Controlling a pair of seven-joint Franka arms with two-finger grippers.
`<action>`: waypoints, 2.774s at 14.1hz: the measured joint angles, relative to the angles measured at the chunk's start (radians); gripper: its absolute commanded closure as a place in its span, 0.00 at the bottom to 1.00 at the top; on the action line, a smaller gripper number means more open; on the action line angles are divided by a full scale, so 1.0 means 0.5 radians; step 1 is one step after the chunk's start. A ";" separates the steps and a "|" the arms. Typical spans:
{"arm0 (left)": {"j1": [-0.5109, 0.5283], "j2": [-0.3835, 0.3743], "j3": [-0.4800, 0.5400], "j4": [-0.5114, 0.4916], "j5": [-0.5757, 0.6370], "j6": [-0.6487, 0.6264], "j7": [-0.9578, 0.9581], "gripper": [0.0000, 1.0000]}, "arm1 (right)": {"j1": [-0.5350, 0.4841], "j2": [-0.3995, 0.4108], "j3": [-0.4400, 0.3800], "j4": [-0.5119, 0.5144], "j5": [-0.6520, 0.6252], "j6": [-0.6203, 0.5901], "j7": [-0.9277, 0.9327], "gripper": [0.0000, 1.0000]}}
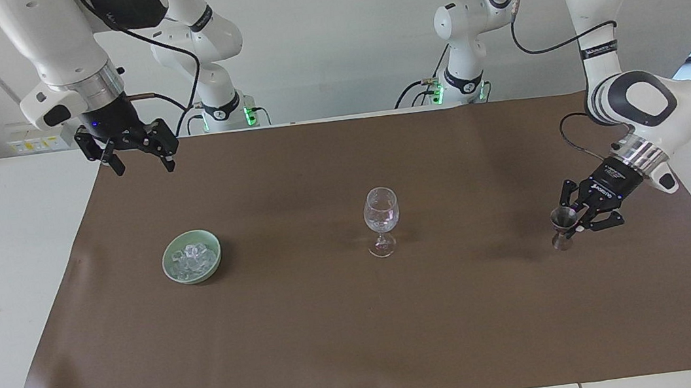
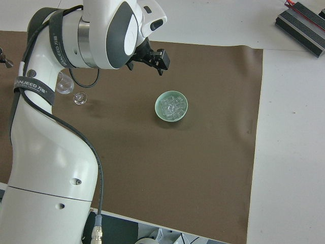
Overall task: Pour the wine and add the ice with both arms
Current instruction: 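Carry the jigger back and lower it to its spot with the left gripper, then release the jigger with the left gripper while the right gripper reaches the ice, then grasp an ice cube with the right gripper while the left gripper withdraws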
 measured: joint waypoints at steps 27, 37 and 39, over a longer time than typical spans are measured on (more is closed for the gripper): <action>0.445 0.126 -0.004 -0.312 -0.564 -0.224 0.242 0.00 | -0.039 0.345 -0.032 -0.871 -0.001 1.171 -0.789 0.00; 0.447 -0.070 0.005 -0.215 -0.150 -0.237 0.263 0.00 | -0.043 0.347 -0.032 -0.977 -0.002 1.253 -0.789 0.34; 0.447 -0.144 0.005 -0.197 0.000 -0.239 0.264 0.00 | -0.043 0.347 -0.032 -0.980 -0.002 1.254 -0.789 0.37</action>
